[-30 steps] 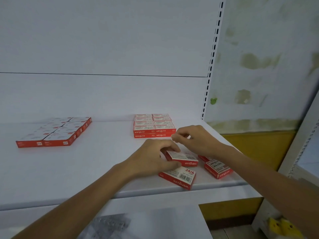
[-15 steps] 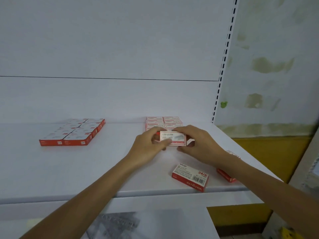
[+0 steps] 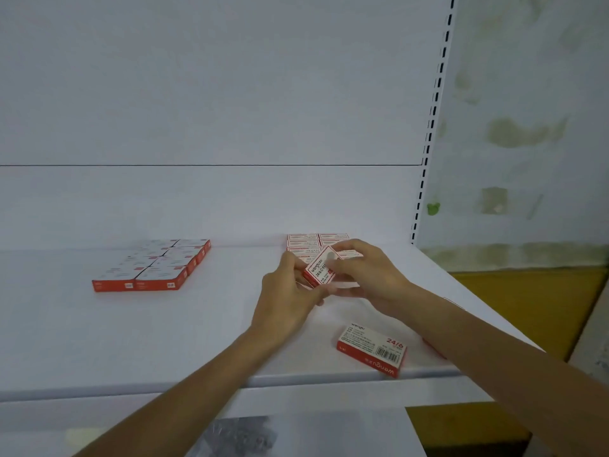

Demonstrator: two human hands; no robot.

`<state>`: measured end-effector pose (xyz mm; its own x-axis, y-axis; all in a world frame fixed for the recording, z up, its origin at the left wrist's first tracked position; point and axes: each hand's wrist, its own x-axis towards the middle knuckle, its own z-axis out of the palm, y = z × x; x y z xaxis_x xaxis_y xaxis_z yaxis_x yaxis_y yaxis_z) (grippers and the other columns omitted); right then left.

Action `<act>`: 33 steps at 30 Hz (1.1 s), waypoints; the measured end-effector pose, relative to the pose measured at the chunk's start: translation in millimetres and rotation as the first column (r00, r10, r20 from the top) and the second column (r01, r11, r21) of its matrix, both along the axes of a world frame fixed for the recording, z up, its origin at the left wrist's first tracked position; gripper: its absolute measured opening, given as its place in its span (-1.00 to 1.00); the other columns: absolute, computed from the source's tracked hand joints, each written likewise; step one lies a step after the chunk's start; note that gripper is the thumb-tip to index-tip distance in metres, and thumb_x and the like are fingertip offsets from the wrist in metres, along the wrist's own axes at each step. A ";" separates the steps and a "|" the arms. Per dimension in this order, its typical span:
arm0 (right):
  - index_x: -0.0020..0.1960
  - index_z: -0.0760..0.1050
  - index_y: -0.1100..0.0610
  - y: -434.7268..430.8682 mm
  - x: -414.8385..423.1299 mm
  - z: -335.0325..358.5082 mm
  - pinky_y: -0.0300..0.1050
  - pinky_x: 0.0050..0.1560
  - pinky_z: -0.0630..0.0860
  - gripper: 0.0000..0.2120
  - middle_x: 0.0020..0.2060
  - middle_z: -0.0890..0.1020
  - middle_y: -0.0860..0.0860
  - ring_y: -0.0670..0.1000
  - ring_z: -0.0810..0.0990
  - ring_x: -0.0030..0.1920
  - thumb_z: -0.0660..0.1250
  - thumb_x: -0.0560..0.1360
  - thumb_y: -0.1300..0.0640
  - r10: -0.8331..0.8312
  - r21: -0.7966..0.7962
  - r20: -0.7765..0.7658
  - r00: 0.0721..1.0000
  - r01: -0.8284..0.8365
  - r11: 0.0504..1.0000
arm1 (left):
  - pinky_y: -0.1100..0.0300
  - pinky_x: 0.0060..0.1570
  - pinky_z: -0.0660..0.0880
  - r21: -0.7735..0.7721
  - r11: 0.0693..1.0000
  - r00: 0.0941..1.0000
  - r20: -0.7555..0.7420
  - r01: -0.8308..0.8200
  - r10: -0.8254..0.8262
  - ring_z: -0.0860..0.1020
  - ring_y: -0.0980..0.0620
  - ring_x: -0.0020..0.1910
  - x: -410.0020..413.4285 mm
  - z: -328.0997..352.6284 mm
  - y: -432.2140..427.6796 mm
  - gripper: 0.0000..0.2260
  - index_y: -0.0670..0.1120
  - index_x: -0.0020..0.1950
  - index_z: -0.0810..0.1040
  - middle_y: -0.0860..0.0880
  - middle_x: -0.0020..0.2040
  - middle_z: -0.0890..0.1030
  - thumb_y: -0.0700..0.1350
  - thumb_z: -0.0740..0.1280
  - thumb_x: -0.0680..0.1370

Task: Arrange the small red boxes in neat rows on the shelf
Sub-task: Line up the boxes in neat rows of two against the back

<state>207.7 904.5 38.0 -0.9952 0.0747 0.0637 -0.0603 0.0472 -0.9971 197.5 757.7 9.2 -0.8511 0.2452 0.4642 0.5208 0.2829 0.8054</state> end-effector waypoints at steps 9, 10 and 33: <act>0.08 0.43 0.26 12.6 0.9 -5.1 -0.18 -0.23 0.58 -0.68 -0.12 0.64 0.19 0.07 0.67 -0.20 0.42 0.36 0.35 0.127 -0.084 -0.023 0.992 -0.128 0.988 | 0.48 -0.26 0.48 -0.217 0.951 0.973 -0.015 0.221 -0.229 0.57 0.34 -0.17 -8.8 11.2 -17.1 -0.31 0.23 0.28 0.31 0.21 -0.04 0.54 -0.05 0.56 0.26; 0.04 0.44 0.27 12.7 0.5 -6.0 -0.21 -0.24 0.58 -0.70 -0.16 0.64 0.17 0.05 0.67 -0.23 0.44 0.35 0.32 0.102 -0.068 -0.034 0.994 -0.104 0.992 | 0.49 -0.27 0.47 -0.227 0.952 0.974 -0.048 0.204 -0.220 0.56 0.35 -0.19 -8.7 11.1 -14.7 -0.31 0.20 0.28 0.34 0.22 -0.06 0.54 -0.06 0.57 0.24; 0.15 0.56 -0.01 10.1 -3.9 -21.5 -0.62 -0.19 0.30 -0.69 -0.26 0.39 -0.34 -0.35 0.42 -0.26 0.42 0.40 0.05 0.165 0.841 -0.215 0.962 0.097 0.532 | 0.24 -0.25 0.35 -0.557 0.808 0.982 -0.106 -0.191 0.159 0.52 0.09 -0.09 -25.7 -5.3 -26.9 -0.74 0.04 -0.05 0.55 0.11 -0.11 0.54 0.18 0.37 0.41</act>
<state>203.8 914.6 16.5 -0.9344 -0.1778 0.3086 -0.3065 0.8429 -0.4423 171.8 730.8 3.8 -0.8839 0.3257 0.3357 0.4543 0.7685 0.4506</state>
